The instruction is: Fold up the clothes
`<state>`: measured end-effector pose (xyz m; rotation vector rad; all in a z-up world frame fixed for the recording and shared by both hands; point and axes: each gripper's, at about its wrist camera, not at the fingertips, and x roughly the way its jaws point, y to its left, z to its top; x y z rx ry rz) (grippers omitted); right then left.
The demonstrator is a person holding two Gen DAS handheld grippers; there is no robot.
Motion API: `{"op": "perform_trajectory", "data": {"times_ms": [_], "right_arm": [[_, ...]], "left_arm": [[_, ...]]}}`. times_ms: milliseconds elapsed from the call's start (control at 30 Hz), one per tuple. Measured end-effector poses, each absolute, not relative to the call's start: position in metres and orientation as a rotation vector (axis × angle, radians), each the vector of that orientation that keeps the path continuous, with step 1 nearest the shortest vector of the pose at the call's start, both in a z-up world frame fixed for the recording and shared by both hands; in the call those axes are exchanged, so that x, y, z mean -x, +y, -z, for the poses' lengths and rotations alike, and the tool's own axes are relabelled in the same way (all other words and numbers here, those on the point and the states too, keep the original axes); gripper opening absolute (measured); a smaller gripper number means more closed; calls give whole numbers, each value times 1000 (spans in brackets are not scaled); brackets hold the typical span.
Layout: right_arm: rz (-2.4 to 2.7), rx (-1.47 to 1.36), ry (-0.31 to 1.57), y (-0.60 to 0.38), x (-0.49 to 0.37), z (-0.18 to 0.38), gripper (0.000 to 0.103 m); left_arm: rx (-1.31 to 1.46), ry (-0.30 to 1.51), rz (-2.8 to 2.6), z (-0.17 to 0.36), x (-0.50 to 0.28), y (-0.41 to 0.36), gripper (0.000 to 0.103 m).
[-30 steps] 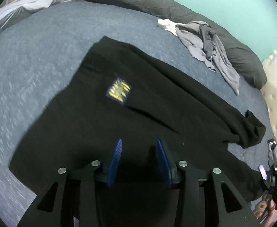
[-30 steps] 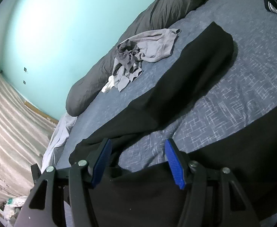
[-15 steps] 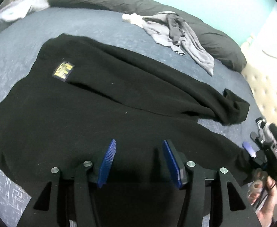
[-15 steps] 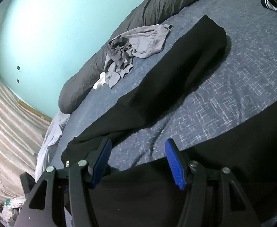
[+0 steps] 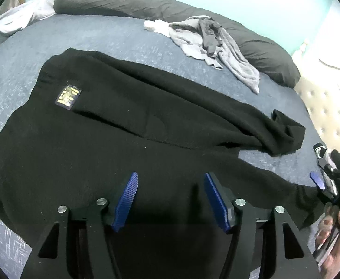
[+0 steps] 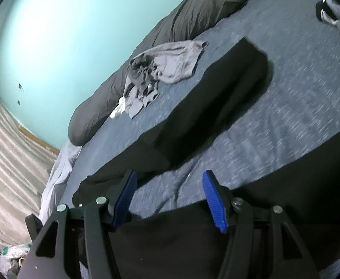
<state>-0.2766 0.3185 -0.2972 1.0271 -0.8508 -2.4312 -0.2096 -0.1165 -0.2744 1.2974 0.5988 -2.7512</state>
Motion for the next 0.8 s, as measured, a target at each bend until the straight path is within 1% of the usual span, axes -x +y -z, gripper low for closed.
{"op": "perform_trajectory", "data": {"times_ms": [67,133,200,333,367,400,433,800], "right_arm": [[2463,-1027,-842,326,281,290,60],[2499,-1040,-801,332,289,281,60],[2528,-1074,-759,338,301,275,60],[2555,-1207,-732,352,329,269,60],[2560,-1227,-729,355,336,268,60],[2563,-1246,-726,359,342,267,60],[2564,-1266,-724,363,349,266,60],[2615,-1490,-734,398,432,287,60]], "left_arm": [[-1282,584,2751,273,211,-117,76],[-1271,577,2752,271,212,-118,78],[-1263,584,2750,270,213,-119,84],[-1269,612,2753,270,215,-118,85],[-1273,615,2751,272,215,-116,87],[-1278,619,2750,273,215,-114,94],[-1284,622,2750,275,216,-113,95],[-1275,611,2777,273,221,-103,95]]}}
